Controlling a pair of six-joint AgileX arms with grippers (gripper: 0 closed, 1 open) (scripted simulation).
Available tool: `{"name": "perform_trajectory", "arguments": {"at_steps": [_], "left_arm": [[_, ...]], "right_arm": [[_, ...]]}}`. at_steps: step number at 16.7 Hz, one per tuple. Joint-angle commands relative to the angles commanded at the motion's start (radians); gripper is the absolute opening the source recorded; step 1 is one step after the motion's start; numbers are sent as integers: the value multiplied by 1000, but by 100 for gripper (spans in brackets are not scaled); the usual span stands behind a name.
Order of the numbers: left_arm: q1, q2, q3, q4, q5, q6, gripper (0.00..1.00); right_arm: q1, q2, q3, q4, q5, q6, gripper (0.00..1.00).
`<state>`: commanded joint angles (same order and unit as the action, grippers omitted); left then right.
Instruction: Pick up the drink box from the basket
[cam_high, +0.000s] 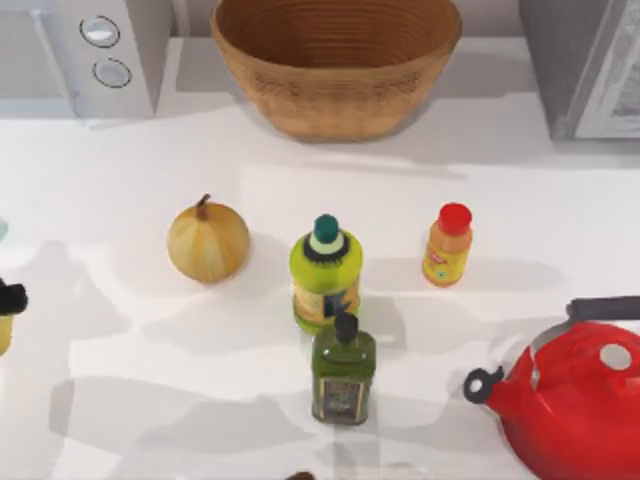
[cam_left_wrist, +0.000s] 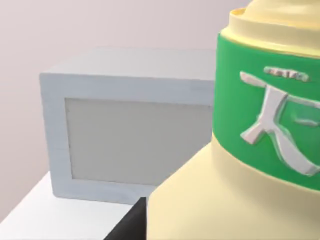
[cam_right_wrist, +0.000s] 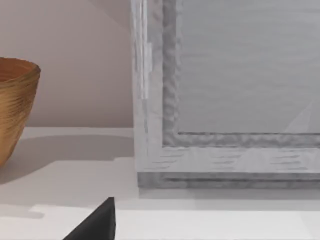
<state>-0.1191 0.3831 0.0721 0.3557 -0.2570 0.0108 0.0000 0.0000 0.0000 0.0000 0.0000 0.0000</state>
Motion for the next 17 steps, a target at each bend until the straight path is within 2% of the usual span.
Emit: {"name": "perform_trajectory", "arguments": {"at_steps": [5, 9, 11, 17], "left_arm": [[-93, 402, 41, 300, -220, 15, 0], [-147, 577, 78, 471, -337, 18, 0], [-160, 614, 88, 508, -362, 17, 0], [-155, 630, 86, 524, -356, 20, 0]], "right_arm": [[0, 0, 0, 0, 0, 0, 100], [0, 0, 0, 0, 0, 0, 100], [0, 0, 0, 0, 0, 0, 100], [0, 0, 0, 0, 0, 0, 100]]}}
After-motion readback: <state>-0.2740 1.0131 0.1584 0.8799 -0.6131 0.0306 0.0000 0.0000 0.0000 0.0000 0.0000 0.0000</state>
